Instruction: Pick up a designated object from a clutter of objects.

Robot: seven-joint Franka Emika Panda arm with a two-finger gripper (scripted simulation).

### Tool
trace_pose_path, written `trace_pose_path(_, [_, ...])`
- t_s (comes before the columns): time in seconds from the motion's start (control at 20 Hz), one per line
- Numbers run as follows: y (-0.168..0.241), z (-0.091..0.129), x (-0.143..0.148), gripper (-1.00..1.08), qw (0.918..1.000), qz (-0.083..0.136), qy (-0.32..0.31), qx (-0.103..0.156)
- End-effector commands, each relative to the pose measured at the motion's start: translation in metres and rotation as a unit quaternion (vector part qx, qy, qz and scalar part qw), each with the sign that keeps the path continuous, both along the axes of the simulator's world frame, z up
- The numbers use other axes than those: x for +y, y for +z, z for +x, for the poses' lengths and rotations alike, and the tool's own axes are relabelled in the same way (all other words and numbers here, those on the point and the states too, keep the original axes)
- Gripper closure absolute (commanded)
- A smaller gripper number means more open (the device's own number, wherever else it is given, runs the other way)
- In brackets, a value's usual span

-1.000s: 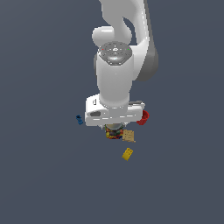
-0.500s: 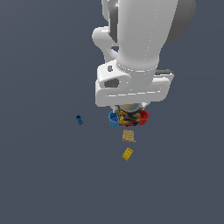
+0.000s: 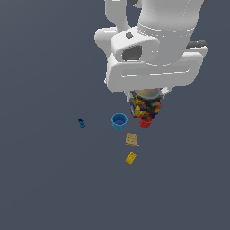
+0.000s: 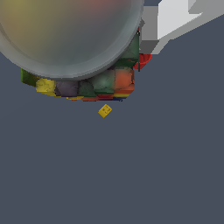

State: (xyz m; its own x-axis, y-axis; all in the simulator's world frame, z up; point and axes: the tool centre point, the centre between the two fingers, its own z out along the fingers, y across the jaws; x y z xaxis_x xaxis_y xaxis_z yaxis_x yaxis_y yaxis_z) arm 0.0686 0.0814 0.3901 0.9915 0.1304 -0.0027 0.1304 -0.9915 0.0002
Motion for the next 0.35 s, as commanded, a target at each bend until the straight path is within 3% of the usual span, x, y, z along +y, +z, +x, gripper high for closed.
trace_pose_path(0.0, [0.0105,0.0011,0.0036,1.08,1.0,0.0,0.0,-0.001])
trace_pose_path(0.3, [0.0177,0.0021,0.0068,1.08,1.0,0.0,0.0,-0.001])
